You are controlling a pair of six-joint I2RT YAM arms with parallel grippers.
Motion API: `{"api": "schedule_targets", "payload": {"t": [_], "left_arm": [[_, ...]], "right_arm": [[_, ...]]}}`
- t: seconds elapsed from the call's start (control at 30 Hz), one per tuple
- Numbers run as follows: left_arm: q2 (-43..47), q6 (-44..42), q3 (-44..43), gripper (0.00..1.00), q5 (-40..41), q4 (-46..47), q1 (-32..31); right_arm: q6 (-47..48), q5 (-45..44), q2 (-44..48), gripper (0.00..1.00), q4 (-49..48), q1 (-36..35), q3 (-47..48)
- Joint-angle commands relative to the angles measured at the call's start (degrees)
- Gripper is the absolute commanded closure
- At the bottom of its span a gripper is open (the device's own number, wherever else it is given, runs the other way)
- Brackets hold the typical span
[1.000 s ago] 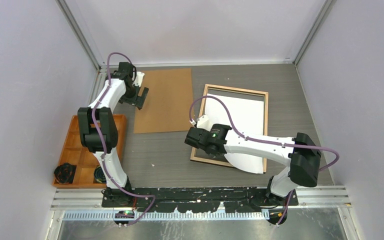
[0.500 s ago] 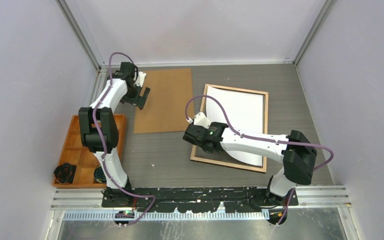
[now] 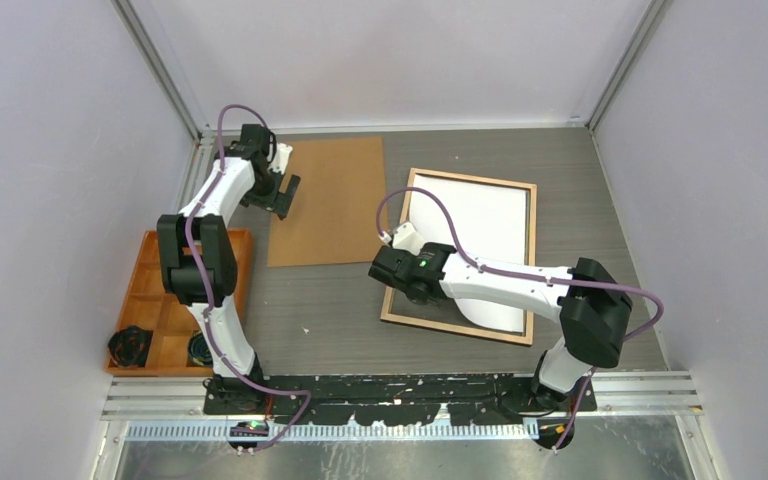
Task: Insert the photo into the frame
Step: Turn over the photo from the photo frame.
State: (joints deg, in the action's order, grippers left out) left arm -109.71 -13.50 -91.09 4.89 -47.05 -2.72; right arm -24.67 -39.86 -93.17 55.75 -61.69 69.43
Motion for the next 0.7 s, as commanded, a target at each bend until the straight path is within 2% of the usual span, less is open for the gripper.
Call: {"api": "schedule_targets", "payload": {"t": [0.0, 0.67], "left_arm": [[1.6, 0.0, -1.3, 0.04, 0.4, 0.0, -0.1], [2.3, -0.1, -0.7, 0.05, -0.2, 0.6, -0.1]], "right_arm": [[-3.6, -3.0, -0.2, 0.99, 1.6, 0.6, 1.2], [-11.0, -0.1, 2.5, 0.99, 6.4, 0.3, 0.0]]}}
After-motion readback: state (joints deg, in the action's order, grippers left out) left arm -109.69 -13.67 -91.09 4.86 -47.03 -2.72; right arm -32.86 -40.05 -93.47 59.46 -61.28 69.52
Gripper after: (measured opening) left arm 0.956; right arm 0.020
